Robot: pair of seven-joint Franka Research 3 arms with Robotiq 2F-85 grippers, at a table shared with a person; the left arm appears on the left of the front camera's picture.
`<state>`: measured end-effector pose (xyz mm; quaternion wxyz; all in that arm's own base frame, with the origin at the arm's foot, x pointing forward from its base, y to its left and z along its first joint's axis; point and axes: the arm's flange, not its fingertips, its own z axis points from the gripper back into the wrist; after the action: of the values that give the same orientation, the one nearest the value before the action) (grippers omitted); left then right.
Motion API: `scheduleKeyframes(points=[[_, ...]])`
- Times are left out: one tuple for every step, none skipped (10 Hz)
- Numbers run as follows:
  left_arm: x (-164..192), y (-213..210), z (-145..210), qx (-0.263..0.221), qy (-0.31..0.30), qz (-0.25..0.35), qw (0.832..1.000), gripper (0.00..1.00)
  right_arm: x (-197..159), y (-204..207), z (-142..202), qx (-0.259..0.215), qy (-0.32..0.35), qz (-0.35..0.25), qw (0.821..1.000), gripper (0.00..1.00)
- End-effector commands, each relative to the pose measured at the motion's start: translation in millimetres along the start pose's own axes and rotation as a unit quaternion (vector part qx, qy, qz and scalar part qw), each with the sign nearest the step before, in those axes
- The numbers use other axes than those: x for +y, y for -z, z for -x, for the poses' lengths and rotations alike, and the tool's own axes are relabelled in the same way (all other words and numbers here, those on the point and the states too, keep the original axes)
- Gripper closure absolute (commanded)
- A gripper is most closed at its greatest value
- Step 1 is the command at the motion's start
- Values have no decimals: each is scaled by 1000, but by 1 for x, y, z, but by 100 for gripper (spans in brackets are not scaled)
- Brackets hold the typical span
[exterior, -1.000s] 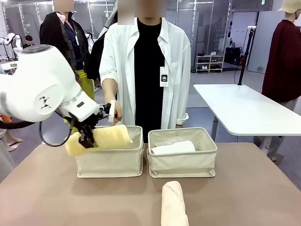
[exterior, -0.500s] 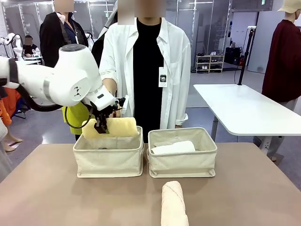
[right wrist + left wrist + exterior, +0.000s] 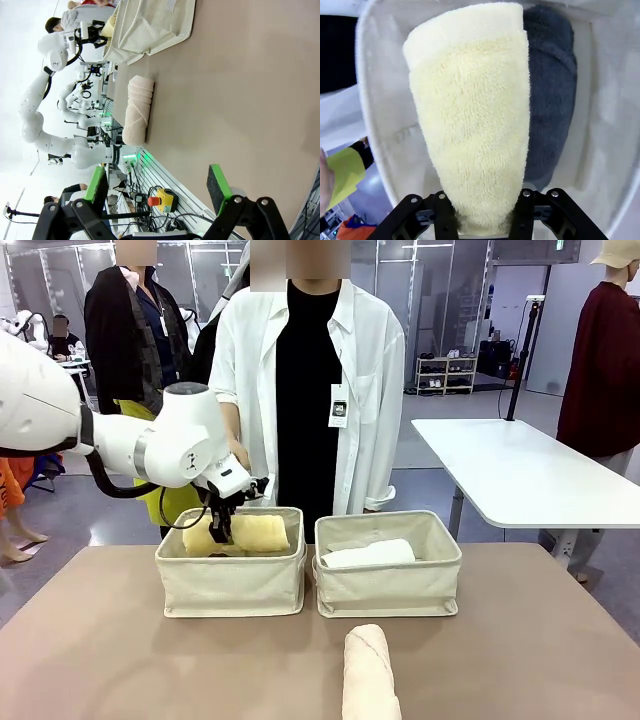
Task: Divide the towels into two baskets.
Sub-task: Pick up one hotel-folded towel from the bottom of the table and place it in the Fabric basket indicated by the person.
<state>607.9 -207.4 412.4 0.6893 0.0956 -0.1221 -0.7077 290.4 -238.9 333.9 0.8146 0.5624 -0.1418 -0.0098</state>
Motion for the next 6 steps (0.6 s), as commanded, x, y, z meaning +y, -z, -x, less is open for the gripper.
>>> scheduleKeyframes(points=[[7,2,-5,13,16,19,1000,56,3,0,2,-4,-4,0,1000,0],[4,5,-6,22,22,19,999,34,3,0,2,-4,-4,0,1000,0],[3,4,-5,24,23,17,999,28,3,0,2,-4,-4,0,1000,0],[0,1,-4,24,24,16,999,6,3,0,2,-4,-4,0,1000,0],[-3,0,-3,28,26,15,999,0,3,0,2,-4,-4,0,1000,0],[-7,0,-2,32,25,15,999,0,3,0,2,-4,-4,0,1000,0]])
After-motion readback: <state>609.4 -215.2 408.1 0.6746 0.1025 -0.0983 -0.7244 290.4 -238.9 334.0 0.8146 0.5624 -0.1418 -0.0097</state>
